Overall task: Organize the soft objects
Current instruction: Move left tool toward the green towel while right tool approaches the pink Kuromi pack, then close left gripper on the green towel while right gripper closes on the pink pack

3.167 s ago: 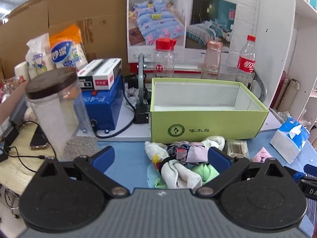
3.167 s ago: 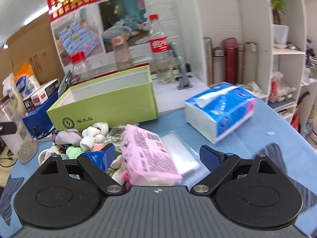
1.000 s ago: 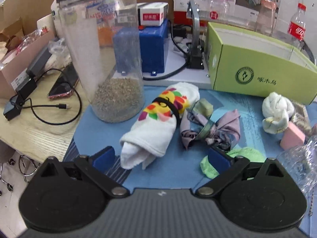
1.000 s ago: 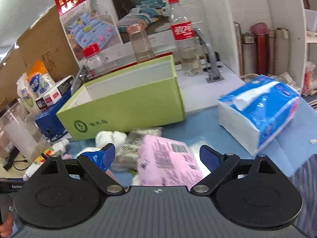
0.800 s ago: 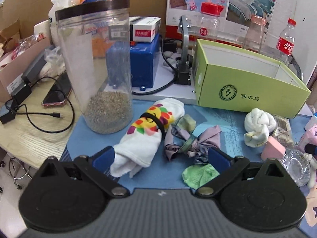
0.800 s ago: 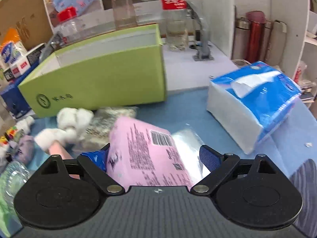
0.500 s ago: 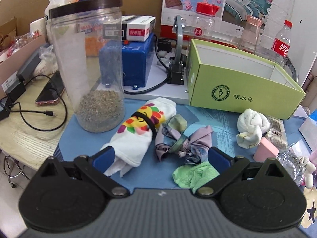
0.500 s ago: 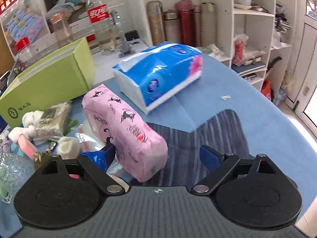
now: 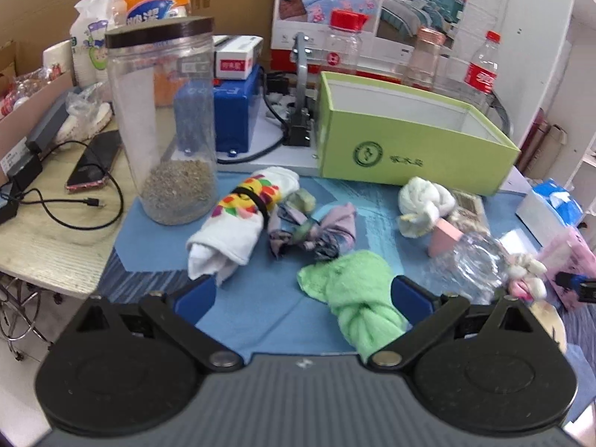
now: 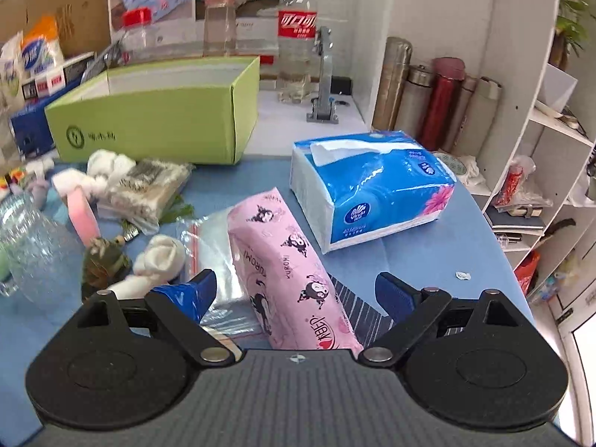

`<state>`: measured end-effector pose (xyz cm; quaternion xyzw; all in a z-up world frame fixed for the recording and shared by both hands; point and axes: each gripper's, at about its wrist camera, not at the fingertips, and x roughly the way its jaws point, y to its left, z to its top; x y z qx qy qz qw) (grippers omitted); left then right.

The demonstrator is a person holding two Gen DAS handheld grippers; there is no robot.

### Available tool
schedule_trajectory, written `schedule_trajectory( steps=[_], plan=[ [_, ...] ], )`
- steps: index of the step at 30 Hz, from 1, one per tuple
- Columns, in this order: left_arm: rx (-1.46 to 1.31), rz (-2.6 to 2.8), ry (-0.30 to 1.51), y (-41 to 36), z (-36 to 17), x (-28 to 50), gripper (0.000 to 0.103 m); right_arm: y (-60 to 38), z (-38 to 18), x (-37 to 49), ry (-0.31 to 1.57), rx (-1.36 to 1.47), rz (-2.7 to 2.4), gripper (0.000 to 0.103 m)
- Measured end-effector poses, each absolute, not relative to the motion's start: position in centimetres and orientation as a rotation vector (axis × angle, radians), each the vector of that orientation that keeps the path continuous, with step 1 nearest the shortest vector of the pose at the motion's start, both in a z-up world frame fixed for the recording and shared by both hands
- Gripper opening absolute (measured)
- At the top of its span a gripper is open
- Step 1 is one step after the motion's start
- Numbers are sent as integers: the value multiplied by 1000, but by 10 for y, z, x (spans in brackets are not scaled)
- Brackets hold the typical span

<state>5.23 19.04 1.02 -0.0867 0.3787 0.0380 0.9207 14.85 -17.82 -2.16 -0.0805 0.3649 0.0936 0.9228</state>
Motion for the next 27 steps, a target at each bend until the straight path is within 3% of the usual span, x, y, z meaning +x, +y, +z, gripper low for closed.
schedule_trajectory(
  steps=[5,9,27],
  plan=[
    [-145,-62,822,159,0,47,100,-180,-44,159,824,-250,214,79],
    [-106,-81,875,140,-20,63,100,-197,-50,164,850,-122,259,81],
    [-175,-177,931,159,-43,78,99,-193,-45,143,669,-236,301,78]
  ],
)
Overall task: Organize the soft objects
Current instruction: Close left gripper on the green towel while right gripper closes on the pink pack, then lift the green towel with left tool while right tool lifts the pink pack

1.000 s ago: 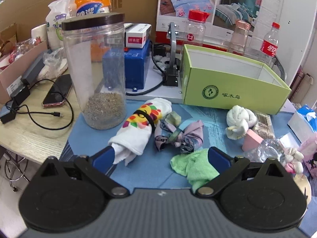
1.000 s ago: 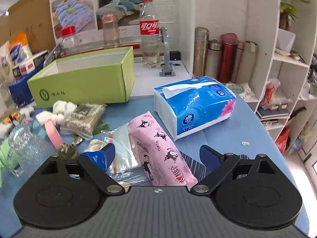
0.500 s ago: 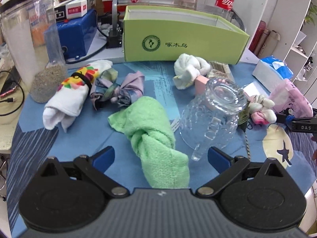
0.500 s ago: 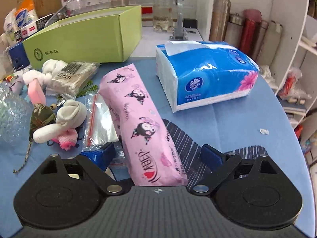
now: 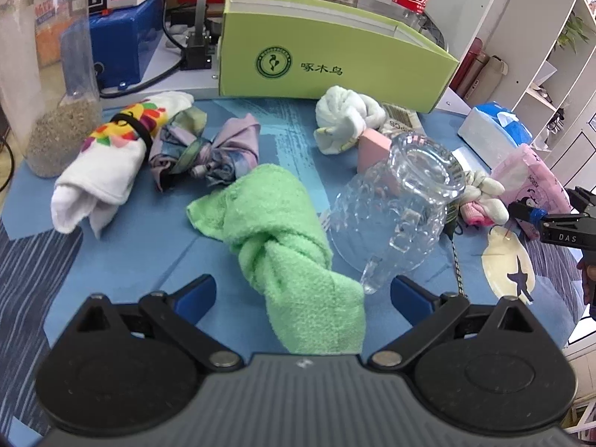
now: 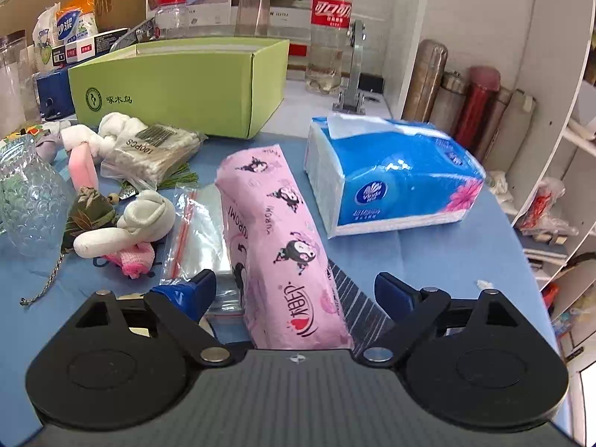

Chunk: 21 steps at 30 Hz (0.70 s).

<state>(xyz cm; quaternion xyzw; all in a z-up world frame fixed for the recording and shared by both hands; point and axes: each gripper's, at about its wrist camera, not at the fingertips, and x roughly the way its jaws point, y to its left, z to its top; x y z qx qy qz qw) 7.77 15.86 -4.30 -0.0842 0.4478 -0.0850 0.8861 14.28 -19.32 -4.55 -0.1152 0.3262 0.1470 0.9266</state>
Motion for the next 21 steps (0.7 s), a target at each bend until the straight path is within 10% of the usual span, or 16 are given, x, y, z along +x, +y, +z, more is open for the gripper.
schedule_trajectory(
  steps=[7,11,14,21],
  plan=[
    [-144,-183,932,159,-45,78,92,-185,-39,142,640,-303,303,67],
    [-156,-227,925,156,-43,78,36,-187,-46,140,677,-248,350,12],
    [-114,-201,904,155,-37,71,17,-187,-46,132,673,-224,361,7],
    [-100,-188,828,171,-12,36,13,-200,-32,110,671,-53,434,7]
  ],
)
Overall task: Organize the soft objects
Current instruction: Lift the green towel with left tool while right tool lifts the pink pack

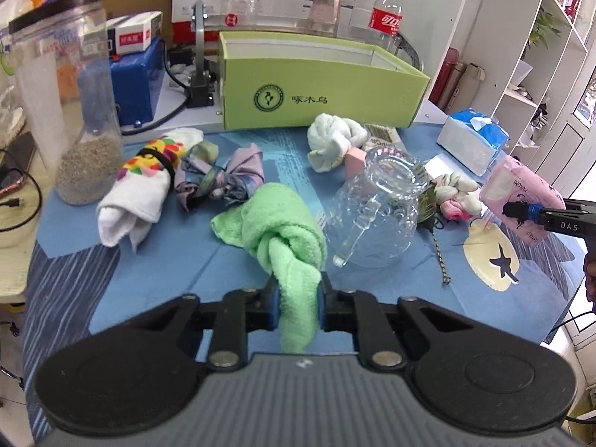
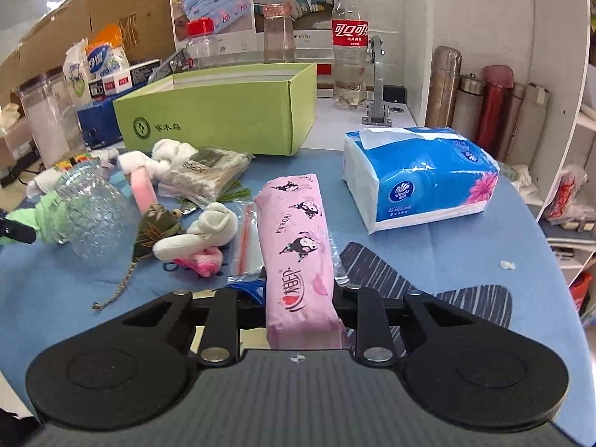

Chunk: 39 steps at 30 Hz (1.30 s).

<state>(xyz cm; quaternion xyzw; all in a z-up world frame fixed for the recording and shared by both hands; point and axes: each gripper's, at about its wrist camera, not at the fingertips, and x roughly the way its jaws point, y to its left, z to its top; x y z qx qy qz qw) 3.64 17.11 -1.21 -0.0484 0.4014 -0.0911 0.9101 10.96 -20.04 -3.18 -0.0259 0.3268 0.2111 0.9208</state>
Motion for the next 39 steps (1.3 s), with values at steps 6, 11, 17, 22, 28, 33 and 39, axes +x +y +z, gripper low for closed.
schedule_trajectory(
  steps=[6,11,17,22,28,33,39],
  plan=[
    [-72,-152,863,173,-23,38,66,-184,-36,102,698,-43,490,12],
    [-103,-118,824,179,-15,36,67,-189,-26,98,670,28,483,17],
    [-213,22,833,179,-7,81,68,-196,-13,92,599,40,446,20],
    [-337,115,925,176,-28,121,68,-201,-21,94,607,97,444,23],
    [-291,96,956,177,-36,108,71,-210,-24,92,605,128,425,25],
    [-221,116,928,193,-25,63,72,-212,-24,92,609,149,421,27],
    [-212,204,911,222,-15,34,72,-204,-19,87,621,108,440,30]
  ],
)
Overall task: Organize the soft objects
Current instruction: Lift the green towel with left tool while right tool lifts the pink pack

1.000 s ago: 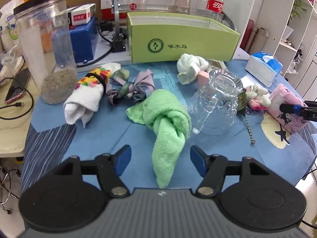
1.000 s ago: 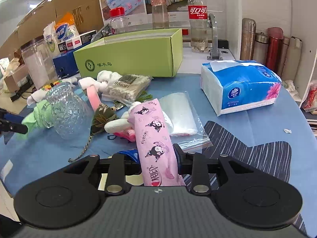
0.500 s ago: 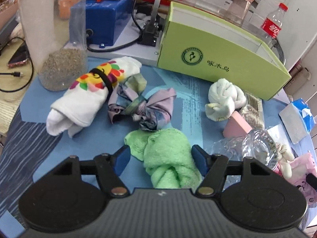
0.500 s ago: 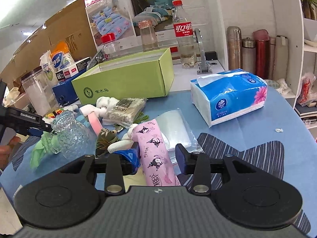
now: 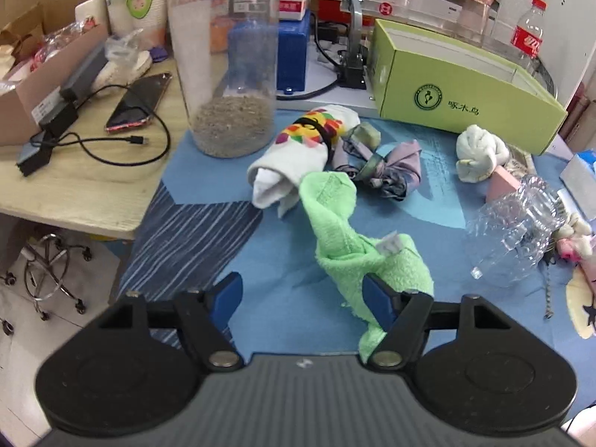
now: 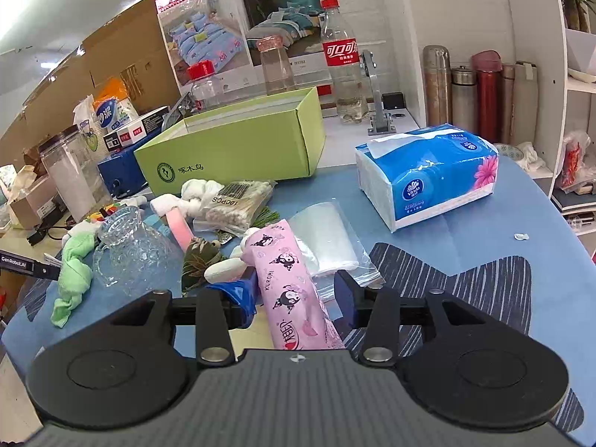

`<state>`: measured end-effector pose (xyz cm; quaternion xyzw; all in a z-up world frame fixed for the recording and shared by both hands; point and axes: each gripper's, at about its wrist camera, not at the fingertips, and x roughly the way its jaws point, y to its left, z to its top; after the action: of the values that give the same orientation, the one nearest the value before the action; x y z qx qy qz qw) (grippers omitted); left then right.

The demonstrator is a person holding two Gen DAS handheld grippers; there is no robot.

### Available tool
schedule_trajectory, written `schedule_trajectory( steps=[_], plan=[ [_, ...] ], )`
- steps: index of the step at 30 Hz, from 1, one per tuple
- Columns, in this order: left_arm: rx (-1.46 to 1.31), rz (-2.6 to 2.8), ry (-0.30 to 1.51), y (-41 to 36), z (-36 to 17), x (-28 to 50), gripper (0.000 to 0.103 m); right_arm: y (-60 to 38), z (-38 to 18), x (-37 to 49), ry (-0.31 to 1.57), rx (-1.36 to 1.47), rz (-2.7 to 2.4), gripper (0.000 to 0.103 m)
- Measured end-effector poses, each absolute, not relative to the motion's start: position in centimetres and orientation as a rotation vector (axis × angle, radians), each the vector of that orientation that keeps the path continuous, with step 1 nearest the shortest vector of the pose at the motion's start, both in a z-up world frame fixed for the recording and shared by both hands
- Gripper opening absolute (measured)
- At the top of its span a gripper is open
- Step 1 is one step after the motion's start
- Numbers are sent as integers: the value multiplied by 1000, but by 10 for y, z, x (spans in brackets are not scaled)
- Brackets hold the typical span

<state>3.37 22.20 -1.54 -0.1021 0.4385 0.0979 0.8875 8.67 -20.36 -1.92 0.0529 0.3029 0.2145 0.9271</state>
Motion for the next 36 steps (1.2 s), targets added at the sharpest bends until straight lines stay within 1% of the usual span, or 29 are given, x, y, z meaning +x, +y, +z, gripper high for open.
schedule_trajectory(
  steps=[2,6,11,13,16,19,22,27,29,33,36],
  plan=[
    [-274,166,880,227,-8,27,72,-205,-13,82,612,106,432,30],
    [-239,146,862,213,-7,35,72,-205,-2,68,576,41,405,31],
    [-258,101,907,202,-22,50,72,-182,-1,44,521,-195,417,33],
    [-254,99,909,201,-22,52,72,-178,-5,47,497,-259,393,33],
    [-233,127,889,201,-16,49,72,-185,-18,77,578,-262,355,34],
    [-218,143,870,203,-11,45,72,-207,-18,97,594,-181,255,34],
    [-218,143,877,205,-12,47,72,-220,-11,92,581,-97,274,34],
    [-203,143,899,200,-15,53,72,-214,-13,94,580,-263,356,36],
    [-186,160,897,197,-14,53,72,-217,-15,106,609,-319,393,37],
    [-184,192,901,198,-14,53,72,-221,-21,126,706,-316,468,38],
    [-190,184,913,197,-15,56,72,-221,-22,134,702,-309,467,42]
  ],
)
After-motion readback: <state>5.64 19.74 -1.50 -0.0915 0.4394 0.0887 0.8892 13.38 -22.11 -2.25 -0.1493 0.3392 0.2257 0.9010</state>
